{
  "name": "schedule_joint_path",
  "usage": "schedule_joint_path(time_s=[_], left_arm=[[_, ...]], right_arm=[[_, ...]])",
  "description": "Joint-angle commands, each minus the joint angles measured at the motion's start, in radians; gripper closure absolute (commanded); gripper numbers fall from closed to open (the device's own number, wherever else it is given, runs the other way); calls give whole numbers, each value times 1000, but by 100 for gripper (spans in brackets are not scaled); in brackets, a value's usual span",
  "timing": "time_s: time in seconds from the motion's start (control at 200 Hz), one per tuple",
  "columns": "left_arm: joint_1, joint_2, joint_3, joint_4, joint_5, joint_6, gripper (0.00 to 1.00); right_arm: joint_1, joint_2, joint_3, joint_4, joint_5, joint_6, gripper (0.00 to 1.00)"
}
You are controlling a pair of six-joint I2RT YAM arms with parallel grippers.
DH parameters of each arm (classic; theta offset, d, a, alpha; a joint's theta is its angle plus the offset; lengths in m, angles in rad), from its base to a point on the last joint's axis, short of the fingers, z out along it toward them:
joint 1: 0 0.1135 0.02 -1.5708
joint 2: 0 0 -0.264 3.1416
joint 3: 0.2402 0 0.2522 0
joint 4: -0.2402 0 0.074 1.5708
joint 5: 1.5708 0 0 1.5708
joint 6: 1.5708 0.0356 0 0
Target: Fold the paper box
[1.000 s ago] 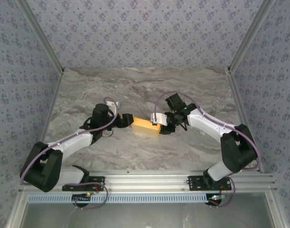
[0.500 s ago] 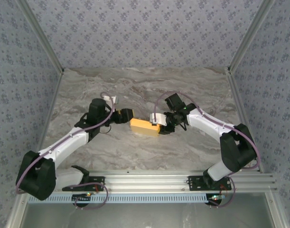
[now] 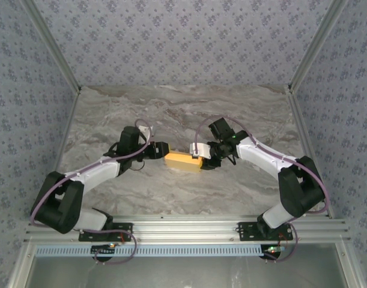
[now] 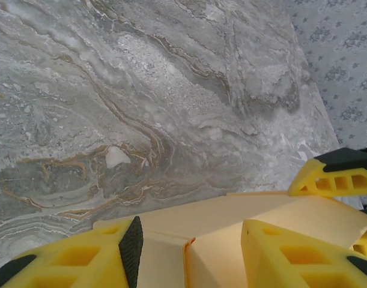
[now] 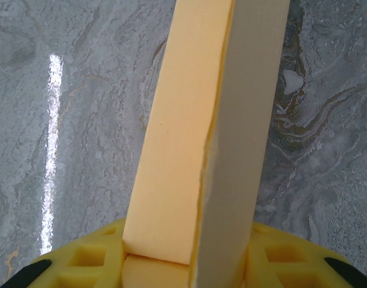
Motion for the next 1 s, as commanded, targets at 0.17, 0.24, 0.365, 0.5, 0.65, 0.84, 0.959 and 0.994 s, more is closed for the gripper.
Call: schedule_joint_path(time_s=[0.17,0.24,0.365,0.5,0.65,0.84,0.959,0.994], left_arm=[[-5,26,-88,42,24,16,52],[-4,38,-87,50,14,16,52],[-3,58,-69,35,-2,27,52],[-3,83,-50,19,-2,34,53],[-3,101,-45,17,-8,33,53],[-3,110,-42,12,-11,28,54],[-3,120,-41,11,-12,29,54],[-3,123,-39,10,-11,31,54]], right_arm=[[1,84,-45,-79,74,3,69],[-1,76,-45,-79,66,-1,66],[-2,48,-63,-37,28,-12,59],[-4,17,-77,-3,19,-6,58],[-27,-40,-87,4,-53,12,49],[-53,-165,-82,-69,-176,8,45],[-95,-244,-80,-34,-240,48,44],[-98,-254,-84,-2,-239,72,45]])
